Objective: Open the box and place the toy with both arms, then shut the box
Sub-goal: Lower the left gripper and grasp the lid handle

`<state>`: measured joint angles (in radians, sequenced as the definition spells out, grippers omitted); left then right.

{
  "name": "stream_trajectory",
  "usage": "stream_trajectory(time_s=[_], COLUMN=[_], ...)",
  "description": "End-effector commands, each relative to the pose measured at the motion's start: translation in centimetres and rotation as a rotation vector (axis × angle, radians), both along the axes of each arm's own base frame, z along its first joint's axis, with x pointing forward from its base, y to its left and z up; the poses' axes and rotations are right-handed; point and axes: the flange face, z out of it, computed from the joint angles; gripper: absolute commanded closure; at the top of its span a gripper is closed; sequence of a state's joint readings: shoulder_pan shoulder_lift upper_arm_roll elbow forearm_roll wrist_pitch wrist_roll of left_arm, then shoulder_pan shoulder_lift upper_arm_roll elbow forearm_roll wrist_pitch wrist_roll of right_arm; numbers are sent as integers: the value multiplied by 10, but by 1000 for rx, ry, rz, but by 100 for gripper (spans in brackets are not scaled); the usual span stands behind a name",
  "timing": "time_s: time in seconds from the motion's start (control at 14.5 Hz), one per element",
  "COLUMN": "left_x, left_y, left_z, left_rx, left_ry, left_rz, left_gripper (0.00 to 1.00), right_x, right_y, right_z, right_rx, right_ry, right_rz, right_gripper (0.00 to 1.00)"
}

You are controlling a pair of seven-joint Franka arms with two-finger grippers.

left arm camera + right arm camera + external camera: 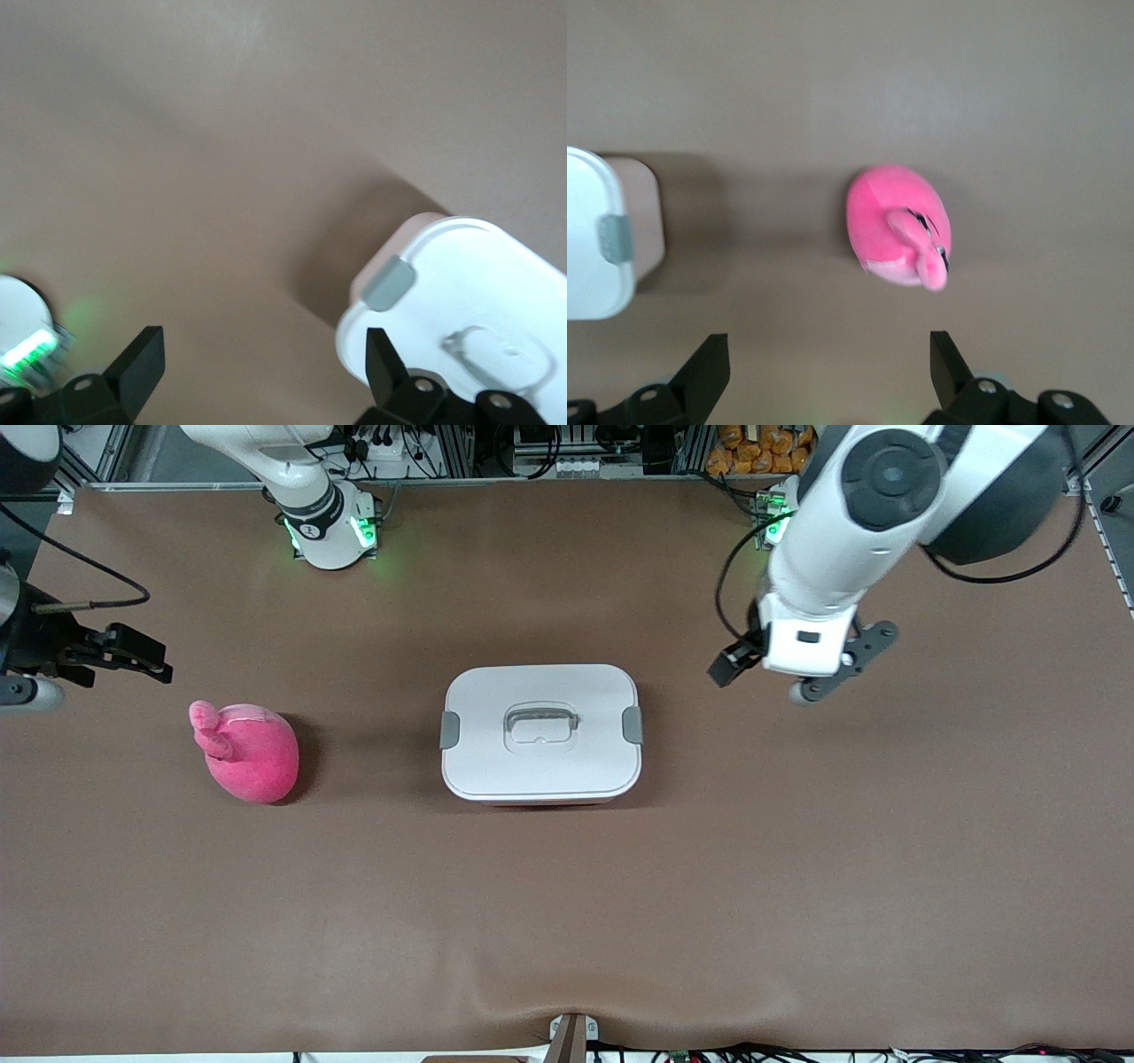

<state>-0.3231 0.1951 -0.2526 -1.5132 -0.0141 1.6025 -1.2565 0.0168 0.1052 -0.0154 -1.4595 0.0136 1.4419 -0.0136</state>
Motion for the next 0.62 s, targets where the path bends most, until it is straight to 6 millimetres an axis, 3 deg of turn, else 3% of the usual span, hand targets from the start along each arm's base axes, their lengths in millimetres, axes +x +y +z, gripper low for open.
stream_trajectory(time_s=[0.0, 0.28, 0.41, 0.55], left_x=[-1, -14, -12, -16], left_y=[-41, -93, -103, -120], left_z=[-20, -48, -58, -65], left_rx=[-17, -32, -49, -62], left_ry=[-2, -24, -32, -38], left_rz=[151, 236, 324, 427], left_gripper=[0, 0, 0, 2], right_x=[-4, -13, -15, -18], right_y=[-34, -37, -38, -52], right_z=[-11, -15, -8, 1], right_rx=[-3, -9, -11, -9], right_ry=[76, 147, 134, 117], right_rz=[-42, -56, -59, -82], right_gripper=[0, 0, 0, 0])
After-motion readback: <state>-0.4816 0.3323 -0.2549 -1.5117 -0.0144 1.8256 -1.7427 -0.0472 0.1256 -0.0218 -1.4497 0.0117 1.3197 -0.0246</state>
